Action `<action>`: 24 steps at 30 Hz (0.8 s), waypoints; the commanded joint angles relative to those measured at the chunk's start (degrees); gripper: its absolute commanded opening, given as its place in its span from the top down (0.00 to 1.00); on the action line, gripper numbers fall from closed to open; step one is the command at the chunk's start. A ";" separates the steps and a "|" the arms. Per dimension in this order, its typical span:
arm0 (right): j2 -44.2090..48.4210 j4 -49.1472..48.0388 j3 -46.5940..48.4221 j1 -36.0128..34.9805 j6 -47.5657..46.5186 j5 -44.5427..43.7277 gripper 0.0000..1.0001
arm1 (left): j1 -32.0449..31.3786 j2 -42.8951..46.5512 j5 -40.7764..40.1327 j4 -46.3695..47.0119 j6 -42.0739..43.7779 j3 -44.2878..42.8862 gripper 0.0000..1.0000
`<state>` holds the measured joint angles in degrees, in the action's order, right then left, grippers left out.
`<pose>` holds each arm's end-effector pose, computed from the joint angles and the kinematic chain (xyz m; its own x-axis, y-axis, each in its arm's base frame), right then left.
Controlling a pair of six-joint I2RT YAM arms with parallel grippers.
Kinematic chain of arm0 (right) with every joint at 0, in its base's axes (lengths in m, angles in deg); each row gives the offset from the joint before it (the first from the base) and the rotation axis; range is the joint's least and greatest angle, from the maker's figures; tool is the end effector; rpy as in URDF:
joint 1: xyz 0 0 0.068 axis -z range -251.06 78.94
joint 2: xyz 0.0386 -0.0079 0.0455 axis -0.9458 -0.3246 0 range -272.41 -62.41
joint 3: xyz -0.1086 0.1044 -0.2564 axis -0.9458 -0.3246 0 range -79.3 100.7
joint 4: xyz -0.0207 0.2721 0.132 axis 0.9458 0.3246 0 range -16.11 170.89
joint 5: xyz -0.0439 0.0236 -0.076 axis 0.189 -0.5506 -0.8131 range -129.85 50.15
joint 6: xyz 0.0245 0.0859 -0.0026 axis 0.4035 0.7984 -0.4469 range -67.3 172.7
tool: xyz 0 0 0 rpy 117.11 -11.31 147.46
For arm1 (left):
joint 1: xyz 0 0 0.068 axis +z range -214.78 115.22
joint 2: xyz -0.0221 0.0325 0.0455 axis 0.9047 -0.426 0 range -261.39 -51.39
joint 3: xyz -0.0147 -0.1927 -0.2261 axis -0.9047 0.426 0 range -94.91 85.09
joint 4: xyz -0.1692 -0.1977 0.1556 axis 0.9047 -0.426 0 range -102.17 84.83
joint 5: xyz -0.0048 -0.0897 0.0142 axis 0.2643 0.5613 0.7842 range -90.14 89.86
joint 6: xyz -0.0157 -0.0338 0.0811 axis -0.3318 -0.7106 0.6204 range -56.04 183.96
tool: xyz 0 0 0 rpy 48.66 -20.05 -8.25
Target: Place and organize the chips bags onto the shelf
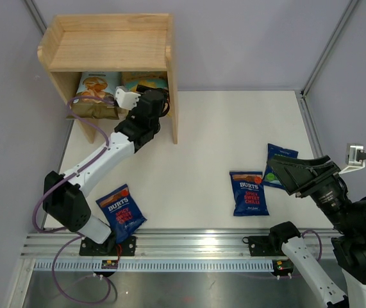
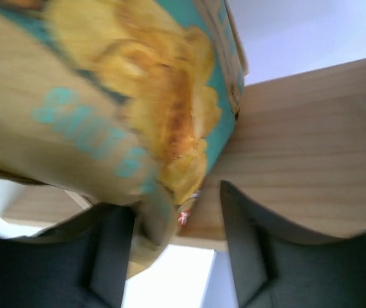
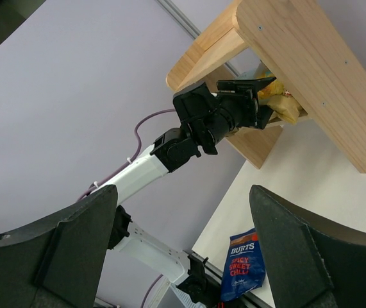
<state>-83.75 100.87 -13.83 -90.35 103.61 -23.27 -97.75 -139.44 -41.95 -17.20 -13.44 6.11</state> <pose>0.0490 0.0413 0.5074 -0.2702 0.6936 -0.6678 -0.5780 0.4378 0.6886 0.3893 -0.1892 0.3684 0.0475 -0.8979 -0.4376 -0.3202 0.4013 -0.8582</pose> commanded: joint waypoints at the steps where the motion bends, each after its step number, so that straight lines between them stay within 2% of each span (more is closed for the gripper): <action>1: 1.04 0.17 1.50 -0.31 -1.43 0.12 0.08 | -0.52 3.23 0.93 4.12 -1.17 1.19 0.33; 5: 1.74 0.53 1.59 -0.31 -1.43 -0.23 0.08 | 0.01 4.64 1.98 4.65 0.50 3.91 0.22; 8: 1.74 0.18 1.85 -0.31 -1.35 -0.23 0.08 | 1.41 5.60 4.52 3.60 2.25 4.27 0.18; 11: 1.66 0.00 1.59 -0.31 -1.26 -0.06 0.08 | 3.17 6.14 8.03 3.95 6.28 4.71 0.18; 16: 2.09 -0.96 0.36 -0.31 -0.56 0.30 0.08 | 7.30 5.00 14.90 2.64 11.57 2.53 0.27; 21: 1.92 -1.58 0.36 -0.40 -0.73 0.21 0.07 | 8.36 4.99 18.15 2.45 13.69 3.30 0.24; 24: 2.01 -1.76 0.01 -0.31 -0.73 0.47 0.08 | 8.89 5.08 20.34 1.58 14.30 4.18 0.16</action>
<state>-82.00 101.55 -13.74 -90.37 103.28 -23.27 -89.51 -135.35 -25.68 -16.24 -1.79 10.59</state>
